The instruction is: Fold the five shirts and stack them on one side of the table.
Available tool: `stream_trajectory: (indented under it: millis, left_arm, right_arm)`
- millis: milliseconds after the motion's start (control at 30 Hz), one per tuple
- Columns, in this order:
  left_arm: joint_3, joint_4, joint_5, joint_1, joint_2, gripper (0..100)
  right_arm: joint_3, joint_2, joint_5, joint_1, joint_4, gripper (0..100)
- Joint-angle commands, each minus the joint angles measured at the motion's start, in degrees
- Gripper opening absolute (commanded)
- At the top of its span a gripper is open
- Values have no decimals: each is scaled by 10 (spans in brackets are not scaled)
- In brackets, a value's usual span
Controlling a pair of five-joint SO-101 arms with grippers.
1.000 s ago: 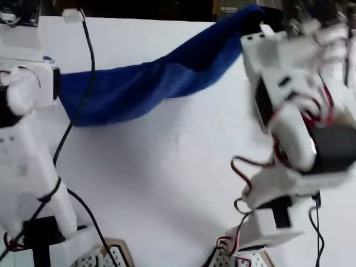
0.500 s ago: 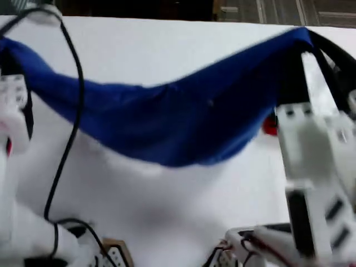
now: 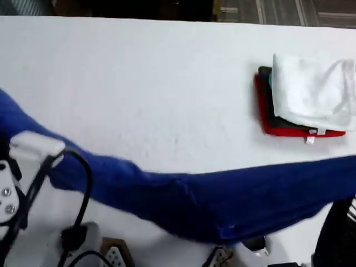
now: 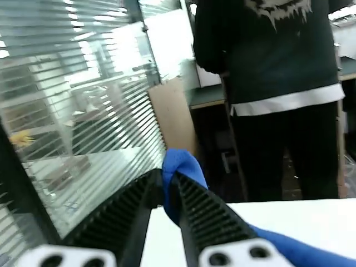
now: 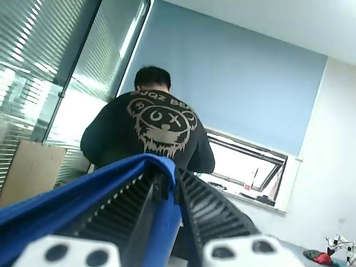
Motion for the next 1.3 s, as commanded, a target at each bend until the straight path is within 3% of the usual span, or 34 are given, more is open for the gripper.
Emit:
stream_trajectory:
  millis: [0,333,733,1067,1267]
  left_arm:
    - [13,4,0,-37,-4,28]
    - [118,4,0,-43,-12,28]
    - [261,4,1,-50,-18,28]
    - [402,-4,19,-74,-162,28]
    - [415,-4,19,-75,-236,28]
  right_arm:
    - [5,-1,5,7,9,19]
    - [84,5,4,3,3,19]
    - [114,4,29,3,-77,19]
    - [109,-3,28,2,-72,19]
    - [113,-35,28,2,-68,19]
